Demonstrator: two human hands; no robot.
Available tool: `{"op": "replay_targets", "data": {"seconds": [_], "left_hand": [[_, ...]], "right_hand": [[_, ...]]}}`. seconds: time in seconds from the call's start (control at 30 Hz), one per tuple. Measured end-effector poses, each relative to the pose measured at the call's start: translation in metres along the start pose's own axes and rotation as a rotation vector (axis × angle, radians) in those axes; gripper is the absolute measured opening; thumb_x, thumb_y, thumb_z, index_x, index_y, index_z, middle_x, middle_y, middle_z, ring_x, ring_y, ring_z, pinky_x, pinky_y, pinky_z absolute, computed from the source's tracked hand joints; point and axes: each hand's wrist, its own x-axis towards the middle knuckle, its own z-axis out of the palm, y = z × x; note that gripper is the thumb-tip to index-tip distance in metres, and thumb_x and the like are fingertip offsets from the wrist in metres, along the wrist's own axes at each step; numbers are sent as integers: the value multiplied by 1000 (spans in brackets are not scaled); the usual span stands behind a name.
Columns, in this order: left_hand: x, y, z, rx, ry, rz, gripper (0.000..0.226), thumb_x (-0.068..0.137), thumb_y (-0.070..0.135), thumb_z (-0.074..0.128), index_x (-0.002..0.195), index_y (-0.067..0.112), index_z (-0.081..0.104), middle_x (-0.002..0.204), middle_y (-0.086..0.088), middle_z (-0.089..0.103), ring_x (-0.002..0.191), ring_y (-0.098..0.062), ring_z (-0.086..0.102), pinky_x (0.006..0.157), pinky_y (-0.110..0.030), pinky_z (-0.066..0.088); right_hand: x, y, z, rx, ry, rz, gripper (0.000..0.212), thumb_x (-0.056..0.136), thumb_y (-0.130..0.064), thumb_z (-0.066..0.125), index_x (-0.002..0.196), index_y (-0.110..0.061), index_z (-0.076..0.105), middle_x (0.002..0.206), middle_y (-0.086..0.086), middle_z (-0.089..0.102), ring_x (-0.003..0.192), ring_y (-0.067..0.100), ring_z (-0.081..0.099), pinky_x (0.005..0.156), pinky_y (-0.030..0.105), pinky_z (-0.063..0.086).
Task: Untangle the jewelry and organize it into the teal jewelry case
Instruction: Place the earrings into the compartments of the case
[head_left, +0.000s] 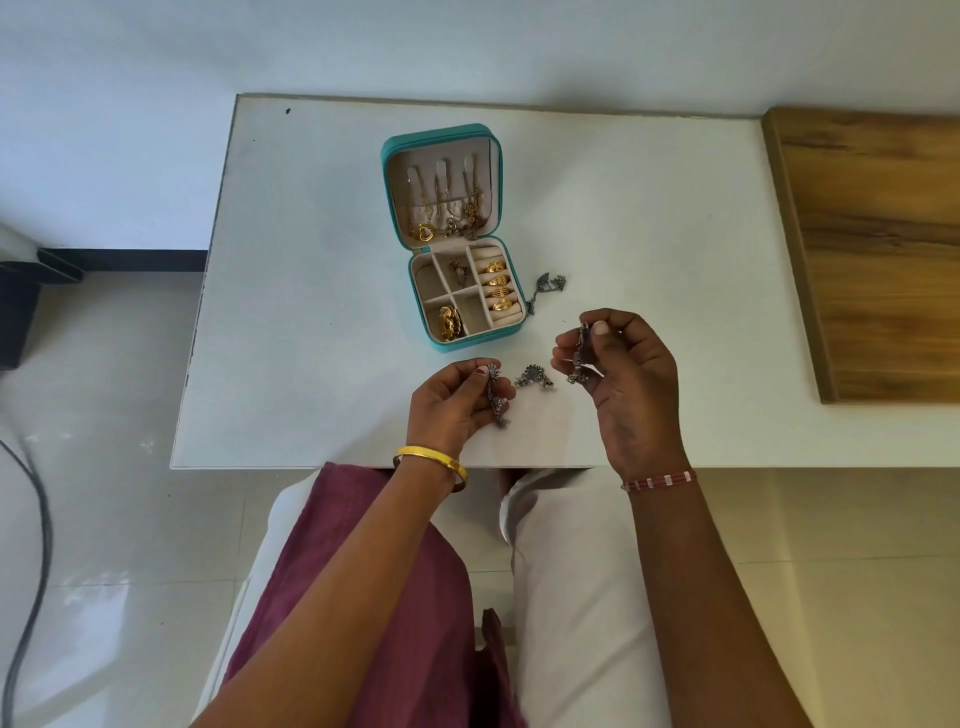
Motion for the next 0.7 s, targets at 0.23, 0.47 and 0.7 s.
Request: {"op": "replay_targets", "data": {"seconds": [0.23, 0.47, 0.7], "left_hand": [[-10, 9, 9, -3, 28, 57, 16, 89, 7, 51, 87, 13, 65, 67, 0, 69, 75, -18, 65, 77, -29, 56], [-13, 26, 12, -16, 91, 151, 15, 86, 2, 56, 82, 12, 67, 68, 2, 70, 69, -16, 66, 73, -27, 58], [1, 67, 5, 41, 187, 270, 16, 85, 4, 59, 99, 3, 66, 89, -13, 66, 82, -26, 64, 83, -39, 54]], "right_hand": [[-6, 4, 8, -161, -15, 11, 17, 91, -3, 50, 90, -16, 62, 85, 6, 68, 84, 19, 67, 83, 33, 55], [-8, 1, 29, -328, -81, -66, 11, 87, -3, 58, 97, -6, 63, 94, 11, 68, 84, 12, 67, 70, 15, 53], [14, -8, 71, -463, -117, -223, 9, 85, -7, 62, 87, -15, 63, 87, 5, 67, 87, 21, 67, 78, 31, 56]]}}
